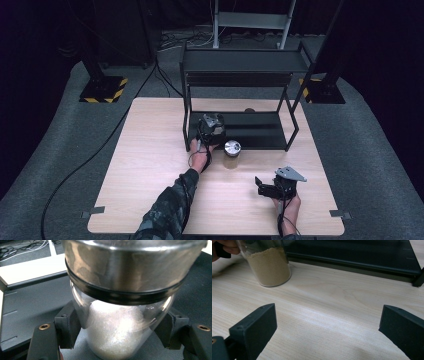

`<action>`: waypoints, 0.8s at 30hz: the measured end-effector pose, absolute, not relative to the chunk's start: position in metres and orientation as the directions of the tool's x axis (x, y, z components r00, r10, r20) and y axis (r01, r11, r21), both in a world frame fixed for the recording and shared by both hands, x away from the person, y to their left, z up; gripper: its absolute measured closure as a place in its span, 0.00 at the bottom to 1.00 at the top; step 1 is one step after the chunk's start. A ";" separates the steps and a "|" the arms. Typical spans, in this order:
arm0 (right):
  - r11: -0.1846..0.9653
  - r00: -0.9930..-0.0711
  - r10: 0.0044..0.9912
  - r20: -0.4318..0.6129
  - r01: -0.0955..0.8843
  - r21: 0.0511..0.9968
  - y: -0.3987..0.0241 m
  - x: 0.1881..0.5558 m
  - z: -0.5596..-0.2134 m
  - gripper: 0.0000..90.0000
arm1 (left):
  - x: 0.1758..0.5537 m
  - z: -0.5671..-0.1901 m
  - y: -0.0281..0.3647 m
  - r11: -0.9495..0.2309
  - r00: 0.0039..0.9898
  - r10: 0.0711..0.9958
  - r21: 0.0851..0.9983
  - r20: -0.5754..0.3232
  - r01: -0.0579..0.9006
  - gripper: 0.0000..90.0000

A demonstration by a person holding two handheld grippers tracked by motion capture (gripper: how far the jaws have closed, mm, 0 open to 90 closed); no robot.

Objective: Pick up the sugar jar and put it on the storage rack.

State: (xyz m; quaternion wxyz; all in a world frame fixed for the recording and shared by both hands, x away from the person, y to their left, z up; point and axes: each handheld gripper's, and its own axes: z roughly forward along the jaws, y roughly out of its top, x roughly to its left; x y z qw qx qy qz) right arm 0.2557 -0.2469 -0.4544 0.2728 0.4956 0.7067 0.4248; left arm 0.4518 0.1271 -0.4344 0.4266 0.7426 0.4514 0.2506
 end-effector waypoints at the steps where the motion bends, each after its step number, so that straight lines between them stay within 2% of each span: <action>1: 0.148 -0.360 0.932 0.035 0.468 0.872 -0.247 0.255 -0.455 0.00 | 0.453 -0.434 0.127 -0.229 0.467 0.884 0.859 -0.013 0.458 0.33; 24: 0.151 -0.361 0.932 0.033 0.470 0.870 -0.246 0.256 -0.454 0.00 | 0.466 -0.431 0.125 -0.238 0.471 0.882 0.852 -0.012 0.467 0.33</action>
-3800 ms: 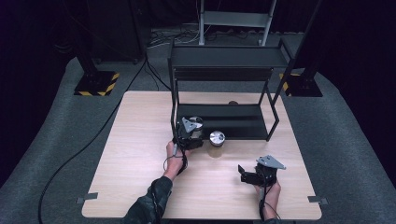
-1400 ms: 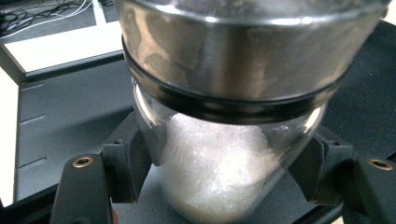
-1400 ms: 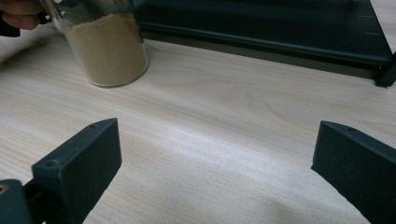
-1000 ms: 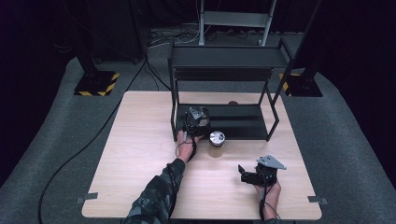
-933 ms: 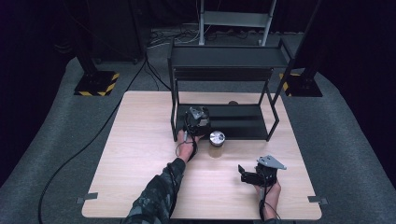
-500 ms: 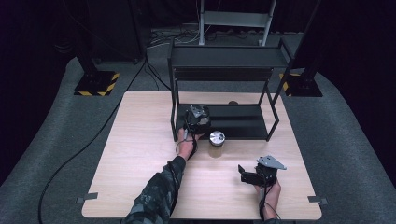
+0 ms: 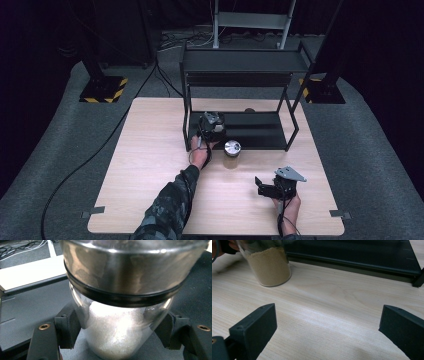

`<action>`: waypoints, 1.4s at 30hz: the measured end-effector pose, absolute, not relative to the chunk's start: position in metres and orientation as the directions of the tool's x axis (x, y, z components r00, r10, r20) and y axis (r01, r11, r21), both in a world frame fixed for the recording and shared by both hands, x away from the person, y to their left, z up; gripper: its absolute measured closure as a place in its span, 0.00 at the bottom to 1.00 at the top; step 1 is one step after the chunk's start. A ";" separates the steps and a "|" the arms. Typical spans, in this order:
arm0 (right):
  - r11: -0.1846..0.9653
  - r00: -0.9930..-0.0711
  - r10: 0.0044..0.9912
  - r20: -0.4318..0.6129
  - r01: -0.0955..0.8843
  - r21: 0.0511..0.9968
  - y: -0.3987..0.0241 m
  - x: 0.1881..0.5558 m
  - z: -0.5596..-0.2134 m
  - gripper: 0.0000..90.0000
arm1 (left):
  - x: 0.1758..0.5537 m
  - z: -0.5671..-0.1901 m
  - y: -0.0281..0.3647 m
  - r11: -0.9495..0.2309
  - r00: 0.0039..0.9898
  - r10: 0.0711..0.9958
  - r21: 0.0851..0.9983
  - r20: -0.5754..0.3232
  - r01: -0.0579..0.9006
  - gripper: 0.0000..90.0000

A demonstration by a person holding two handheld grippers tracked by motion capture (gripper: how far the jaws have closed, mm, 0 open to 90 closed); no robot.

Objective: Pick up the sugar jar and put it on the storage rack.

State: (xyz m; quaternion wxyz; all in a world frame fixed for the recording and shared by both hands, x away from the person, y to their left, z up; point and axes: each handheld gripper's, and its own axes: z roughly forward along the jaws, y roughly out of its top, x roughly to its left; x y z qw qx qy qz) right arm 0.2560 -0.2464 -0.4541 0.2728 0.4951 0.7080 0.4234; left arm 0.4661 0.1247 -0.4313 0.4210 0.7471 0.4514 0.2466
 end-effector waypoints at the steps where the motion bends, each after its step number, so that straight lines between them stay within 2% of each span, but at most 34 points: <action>1: 0.151 -0.361 0.932 0.033 0.470 0.870 -0.246 0.256 -0.454 0.00 | 0.467 -0.431 0.125 -0.239 0.471 0.882 0.851 -0.011 0.467 0.33; 26: 0.157 -0.362 0.932 0.029 0.471 0.868 -0.245 0.256 -0.454 0.00 | 0.474 -0.423 0.122 -0.243 0.467 0.884 0.832 -0.022 0.499 0.31; 27: 0.157 -0.362 0.932 0.028 0.471 0.868 -0.245 0.256 -0.454 0.00 | 0.477 -0.420 0.124 -0.230 0.464 0.884 0.822 -0.047 0.521 0.20; 32: 0.158 -0.362 0.932 0.027 0.471 0.868 -0.245 0.256 -0.454 0.00 | 0.479 -0.416 0.127 -0.208 0.457 0.885 0.810 -0.082 0.548 0.04; 35: 0.159 -0.361 0.932 0.025 0.471 0.868 -0.245 0.256 -0.454 0.00 | 0.480 -0.413 0.133 -0.181 0.458 0.880 0.799 -0.129 0.573 0.00; 42: 0.163 -0.361 0.932 0.022 0.472 0.866 -0.244 0.256 -0.453 0.00 | 0.471 -0.408 0.140 -0.143 0.451 0.876 0.803 -0.170 0.579 0.00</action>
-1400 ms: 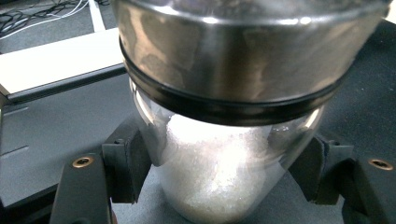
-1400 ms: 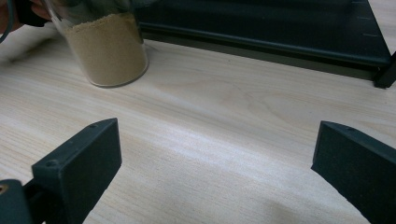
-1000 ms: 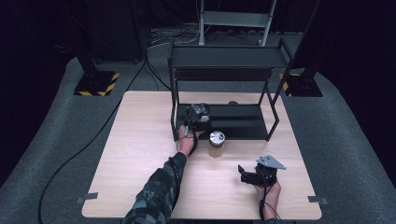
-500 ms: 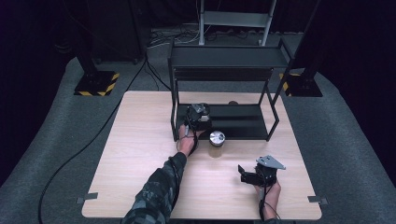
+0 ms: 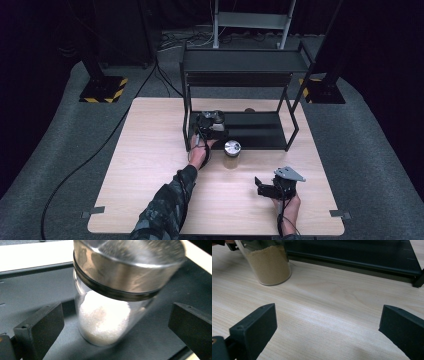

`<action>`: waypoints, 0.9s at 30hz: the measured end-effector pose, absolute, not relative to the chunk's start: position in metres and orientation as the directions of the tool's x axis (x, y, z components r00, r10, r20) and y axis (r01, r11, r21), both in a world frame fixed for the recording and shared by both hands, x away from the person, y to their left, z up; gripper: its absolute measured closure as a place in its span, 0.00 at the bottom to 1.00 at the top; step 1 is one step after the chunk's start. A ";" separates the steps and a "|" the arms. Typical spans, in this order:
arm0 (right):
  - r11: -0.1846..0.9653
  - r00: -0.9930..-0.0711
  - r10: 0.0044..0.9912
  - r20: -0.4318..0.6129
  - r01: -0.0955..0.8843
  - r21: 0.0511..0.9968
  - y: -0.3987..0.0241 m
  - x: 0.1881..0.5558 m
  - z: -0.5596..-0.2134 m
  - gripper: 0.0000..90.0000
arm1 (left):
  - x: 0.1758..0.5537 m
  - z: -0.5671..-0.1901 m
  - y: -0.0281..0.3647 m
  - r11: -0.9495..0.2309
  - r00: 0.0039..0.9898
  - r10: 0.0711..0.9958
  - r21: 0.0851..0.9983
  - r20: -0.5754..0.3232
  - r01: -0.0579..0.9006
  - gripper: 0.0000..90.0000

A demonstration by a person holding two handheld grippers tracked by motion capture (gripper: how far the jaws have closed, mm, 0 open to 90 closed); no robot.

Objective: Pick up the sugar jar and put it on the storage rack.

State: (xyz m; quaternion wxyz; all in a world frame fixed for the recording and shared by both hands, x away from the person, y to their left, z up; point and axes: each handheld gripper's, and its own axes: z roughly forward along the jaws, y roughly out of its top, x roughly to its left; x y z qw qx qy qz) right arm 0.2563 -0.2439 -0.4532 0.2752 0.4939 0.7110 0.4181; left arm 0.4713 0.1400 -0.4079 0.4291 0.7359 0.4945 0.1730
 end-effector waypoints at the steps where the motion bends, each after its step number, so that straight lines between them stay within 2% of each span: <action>1: 0.164 -0.361 0.932 0.021 0.472 0.866 -0.244 0.256 -0.453 0.00 | 0.471 -0.408 0.140 -0.143 0.451 0.876 0.803 -0.170 0.579 0.00; 8: 0.167 -0.360 0.933 0.017 0.473 0.865 -0.243 0.257 -0.453 0.00 | 0.457 -0.399 0.144 -0.112 0.443 0.873 0.800 -0.205 0.589 0.00; 18: 0.171 -0.361 0.933 0.013 0.474 0.863 -0.242 0.257 -0.453 0.00 | 0.426 -0.384 0.145 -0.125 0.488 0.853 0.836 -0.185 0.535 0.00; 27: 0.171 -0.360 0.933 0.013 0.475 0.863 -0.242 0.257 -0.452 0.00 | 0.388 -0.388 0.157 -0.143 0.538 0.827 0.865 -0.163 0.482 0.00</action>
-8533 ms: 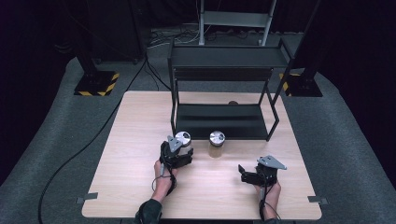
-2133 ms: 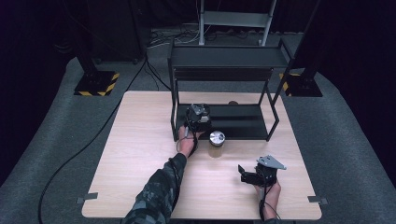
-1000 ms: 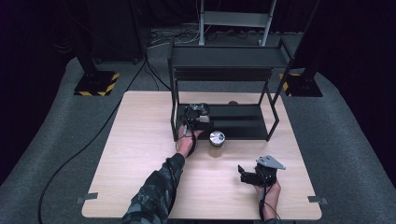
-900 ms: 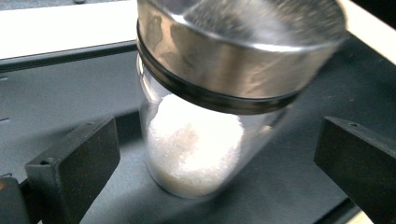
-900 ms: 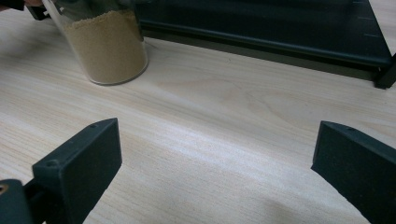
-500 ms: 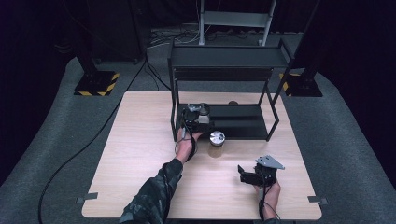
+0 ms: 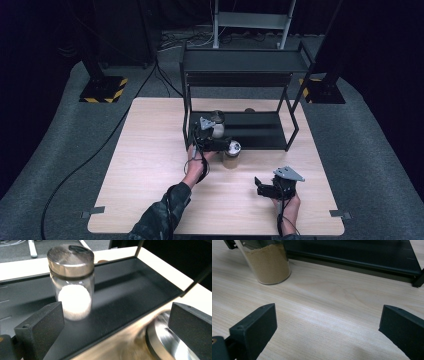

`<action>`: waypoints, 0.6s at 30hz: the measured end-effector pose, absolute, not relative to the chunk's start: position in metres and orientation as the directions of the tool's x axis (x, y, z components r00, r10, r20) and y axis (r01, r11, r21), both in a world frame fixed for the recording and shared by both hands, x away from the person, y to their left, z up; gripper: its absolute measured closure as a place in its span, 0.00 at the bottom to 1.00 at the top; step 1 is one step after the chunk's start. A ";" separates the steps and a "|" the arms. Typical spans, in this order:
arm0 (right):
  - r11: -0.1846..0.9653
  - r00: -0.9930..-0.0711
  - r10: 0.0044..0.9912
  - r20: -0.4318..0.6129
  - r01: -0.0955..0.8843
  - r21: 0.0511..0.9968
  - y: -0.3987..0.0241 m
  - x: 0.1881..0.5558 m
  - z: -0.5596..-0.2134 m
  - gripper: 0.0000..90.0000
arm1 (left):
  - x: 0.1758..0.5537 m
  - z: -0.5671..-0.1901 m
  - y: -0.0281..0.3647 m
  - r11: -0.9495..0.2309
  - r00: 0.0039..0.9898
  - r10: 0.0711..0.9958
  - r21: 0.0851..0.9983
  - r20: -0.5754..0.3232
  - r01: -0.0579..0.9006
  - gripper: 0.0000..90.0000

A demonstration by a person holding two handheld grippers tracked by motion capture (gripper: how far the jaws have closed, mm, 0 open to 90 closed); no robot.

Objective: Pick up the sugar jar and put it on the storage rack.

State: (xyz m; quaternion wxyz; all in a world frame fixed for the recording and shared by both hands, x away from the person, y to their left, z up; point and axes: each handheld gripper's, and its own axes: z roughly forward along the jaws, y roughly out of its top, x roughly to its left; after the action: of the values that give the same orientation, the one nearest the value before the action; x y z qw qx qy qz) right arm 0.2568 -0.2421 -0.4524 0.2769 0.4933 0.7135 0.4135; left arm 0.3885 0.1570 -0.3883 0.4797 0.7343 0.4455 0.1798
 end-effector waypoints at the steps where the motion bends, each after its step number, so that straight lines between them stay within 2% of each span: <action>1: 0.172 -0.360 0.933 0.012 0.475 0.863 -0.242 0.257 -0.452 0.00 | 0.385 -0.389 0.158 -0.140 0.537 0.826 0.862 -0.169 0.487 0.00; 18: 0.183 -0.360 0.933 0.002 0.479 0.859 -0.240 0.258 -0.451 0.00 | 0.329 -0.411 0.189 -0.092 0.525 0.827 0.872 -0.202 0.481 0.00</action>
State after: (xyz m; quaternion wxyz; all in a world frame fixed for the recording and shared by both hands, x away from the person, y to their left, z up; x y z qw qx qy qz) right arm 0.2576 -0.2397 -0.4514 0.2784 0.4924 0.7169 0.4076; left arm 0.3292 0.1892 -0.4107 0.4967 0.7182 0.4551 0.1741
